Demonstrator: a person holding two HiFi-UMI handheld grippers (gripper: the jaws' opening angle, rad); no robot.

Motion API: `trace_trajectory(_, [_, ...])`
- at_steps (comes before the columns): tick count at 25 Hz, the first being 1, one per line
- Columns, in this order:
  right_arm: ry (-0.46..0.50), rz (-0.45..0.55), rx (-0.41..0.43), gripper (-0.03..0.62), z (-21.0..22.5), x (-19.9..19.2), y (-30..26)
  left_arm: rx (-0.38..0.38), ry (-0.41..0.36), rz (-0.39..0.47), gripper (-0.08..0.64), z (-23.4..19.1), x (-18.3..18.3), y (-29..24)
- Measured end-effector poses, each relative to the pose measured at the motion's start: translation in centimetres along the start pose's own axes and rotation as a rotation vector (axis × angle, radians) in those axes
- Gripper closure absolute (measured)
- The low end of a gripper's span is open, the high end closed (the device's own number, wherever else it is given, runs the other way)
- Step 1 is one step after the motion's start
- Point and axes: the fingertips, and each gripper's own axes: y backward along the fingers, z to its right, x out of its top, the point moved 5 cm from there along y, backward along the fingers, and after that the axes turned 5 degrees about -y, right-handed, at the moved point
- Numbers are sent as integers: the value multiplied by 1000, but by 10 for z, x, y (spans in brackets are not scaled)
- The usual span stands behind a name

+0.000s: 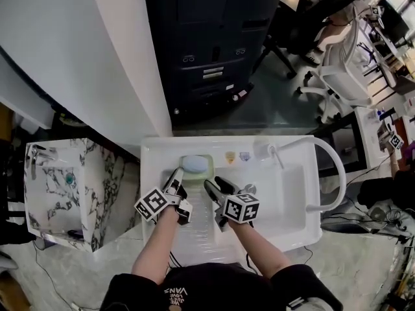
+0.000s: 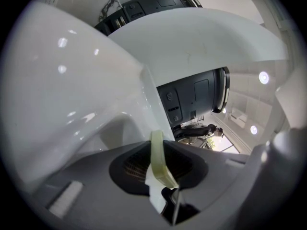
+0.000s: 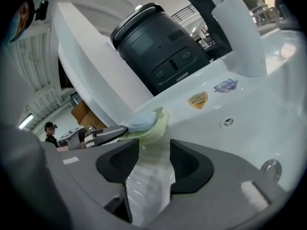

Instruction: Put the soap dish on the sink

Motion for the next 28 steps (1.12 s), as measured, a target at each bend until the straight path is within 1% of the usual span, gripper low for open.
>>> trace_trajectory(3, [53,-17,-40,399,-1,-4,-3,-3,1,0,428,-1,0,0])
trace_trajectory(5, [64,-23,-55,399,-2,-5,-6,-3,2,0,428,-1,0,0])
trace_trajectory(8, [67,-40,-57,399,-6,-7,-10,-3,1,0,428,-1,0,0])
trace_trajectory(11, [58,-52,-61,399,-11,-8,-14,-3,-2,0,428,-1,0,0])
trace_trajectory(21, [3,-82,-137,400,-11,-13,-21,-19,4,-9,428,0,0,0])
trace_trajectory(26, [-39,-72,-155,400,-10,-10,-25,-49,7,-15,428,3,2,0])
trace_trajectory(28, [-49,-66,-158,401,-11,-8,-25,-47,9,-18,426,4,2,1])
